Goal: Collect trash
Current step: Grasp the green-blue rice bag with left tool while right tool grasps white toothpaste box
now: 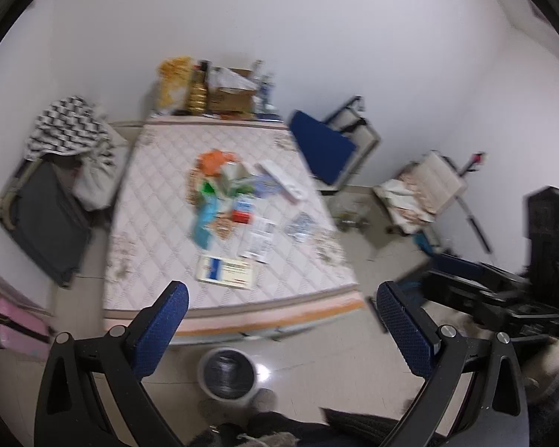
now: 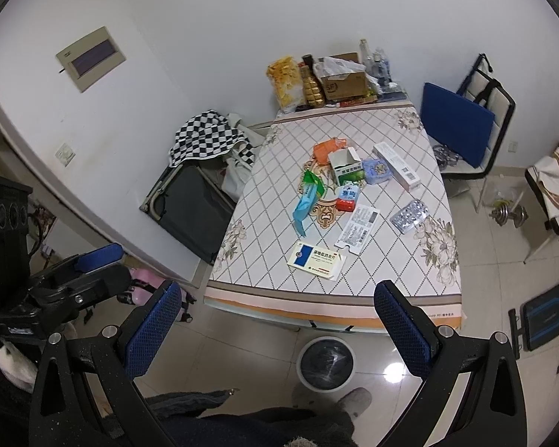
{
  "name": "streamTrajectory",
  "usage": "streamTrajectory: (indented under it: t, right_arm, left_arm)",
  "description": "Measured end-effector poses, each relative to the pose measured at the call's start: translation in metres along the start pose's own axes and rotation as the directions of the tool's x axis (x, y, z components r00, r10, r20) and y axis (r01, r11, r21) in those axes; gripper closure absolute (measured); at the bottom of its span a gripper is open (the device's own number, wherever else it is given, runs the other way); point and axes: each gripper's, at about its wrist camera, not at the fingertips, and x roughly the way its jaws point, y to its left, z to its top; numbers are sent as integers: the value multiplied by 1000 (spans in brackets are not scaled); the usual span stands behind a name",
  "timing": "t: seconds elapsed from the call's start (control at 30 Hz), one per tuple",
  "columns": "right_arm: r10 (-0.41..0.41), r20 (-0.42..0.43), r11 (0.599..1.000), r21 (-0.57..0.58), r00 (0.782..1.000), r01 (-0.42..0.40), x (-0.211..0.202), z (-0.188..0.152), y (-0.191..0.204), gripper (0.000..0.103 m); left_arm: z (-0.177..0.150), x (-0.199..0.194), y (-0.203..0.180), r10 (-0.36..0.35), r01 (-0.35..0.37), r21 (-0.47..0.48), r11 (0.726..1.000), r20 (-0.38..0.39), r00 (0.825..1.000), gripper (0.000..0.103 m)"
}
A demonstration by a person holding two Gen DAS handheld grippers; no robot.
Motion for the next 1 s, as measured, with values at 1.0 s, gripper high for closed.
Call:
streamTrajectory:
  t: [1.0]
  right_arm:
    - [-352,-452,923,-26,820,383,488,231,-325,23]
  left_arm:
    - [110,487,134,411,-478,1,878,-513,754,24]
